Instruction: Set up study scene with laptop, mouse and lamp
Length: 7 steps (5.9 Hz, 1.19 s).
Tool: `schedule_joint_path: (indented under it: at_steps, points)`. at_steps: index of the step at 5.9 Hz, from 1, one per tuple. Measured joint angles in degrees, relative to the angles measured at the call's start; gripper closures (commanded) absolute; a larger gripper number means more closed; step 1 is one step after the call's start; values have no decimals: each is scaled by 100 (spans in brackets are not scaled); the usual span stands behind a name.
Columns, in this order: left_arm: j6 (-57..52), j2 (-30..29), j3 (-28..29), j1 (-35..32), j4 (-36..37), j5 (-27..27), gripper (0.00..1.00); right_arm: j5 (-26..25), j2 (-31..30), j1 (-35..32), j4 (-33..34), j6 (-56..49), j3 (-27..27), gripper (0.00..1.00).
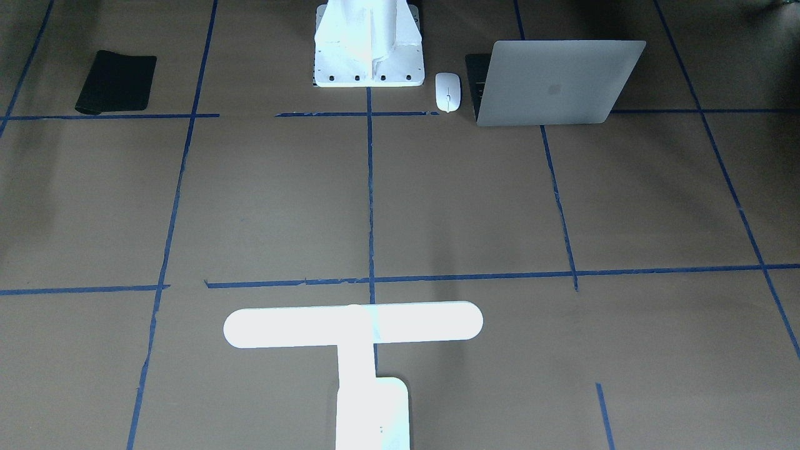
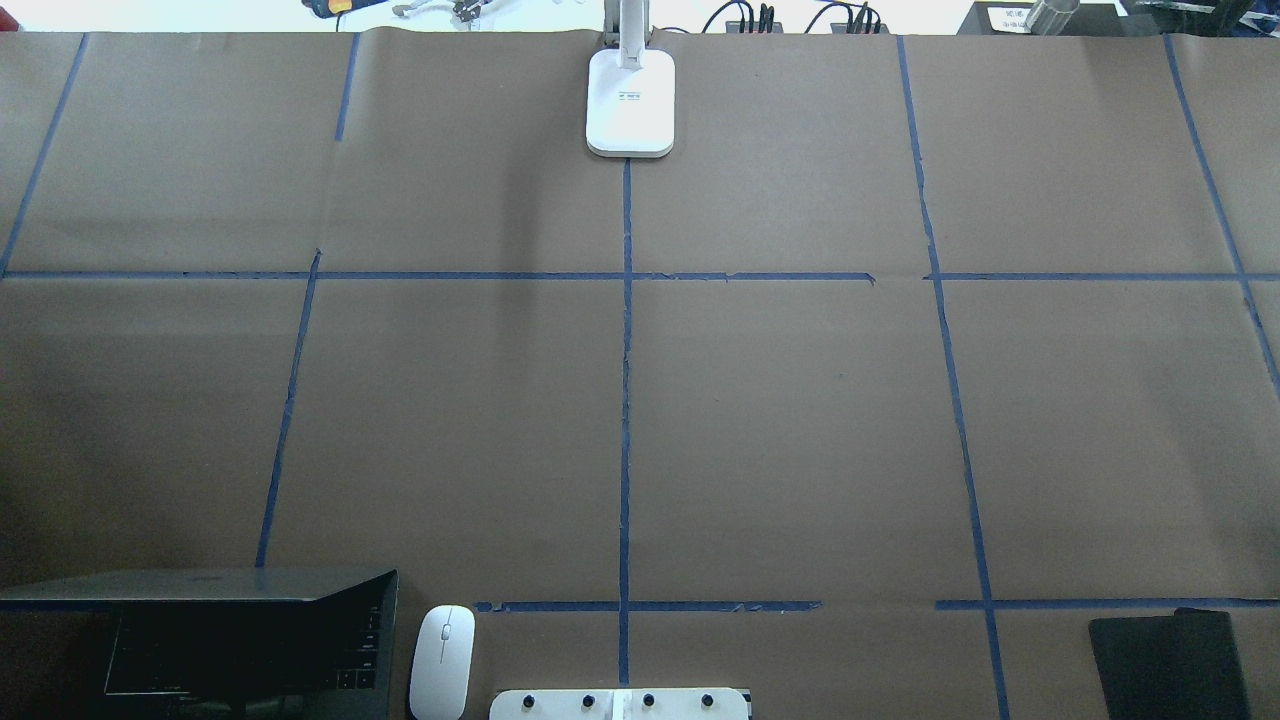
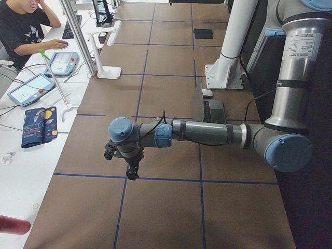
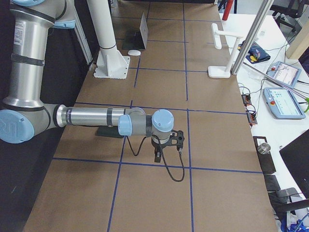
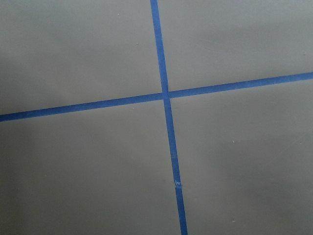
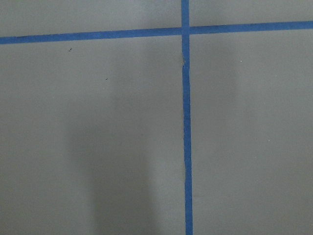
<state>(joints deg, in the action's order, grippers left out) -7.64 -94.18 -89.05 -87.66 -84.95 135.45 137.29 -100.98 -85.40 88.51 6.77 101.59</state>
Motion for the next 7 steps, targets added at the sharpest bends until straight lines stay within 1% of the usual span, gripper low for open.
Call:
schedule_joint_path:
  at_steps: [3,4,5,6,7]
  points:
    - [23,64,-30,-5,-49,-13,0,13,0,6,-61,-5,-6,0]
    - [59,78,-98,-5,-30,1,0,150,-3,6,-146,1,-22,0]
    - [506,148,-302,-1,-19,14,0,403,-6,10,-208,4,-29,0]
    - [1314,299,-674,84,8,27,0,569,-20,53,-392,-23,-32,0]
    - [2006,506,-1214,248,146,163,0,612,-41,141,-721,-61,-64,0]
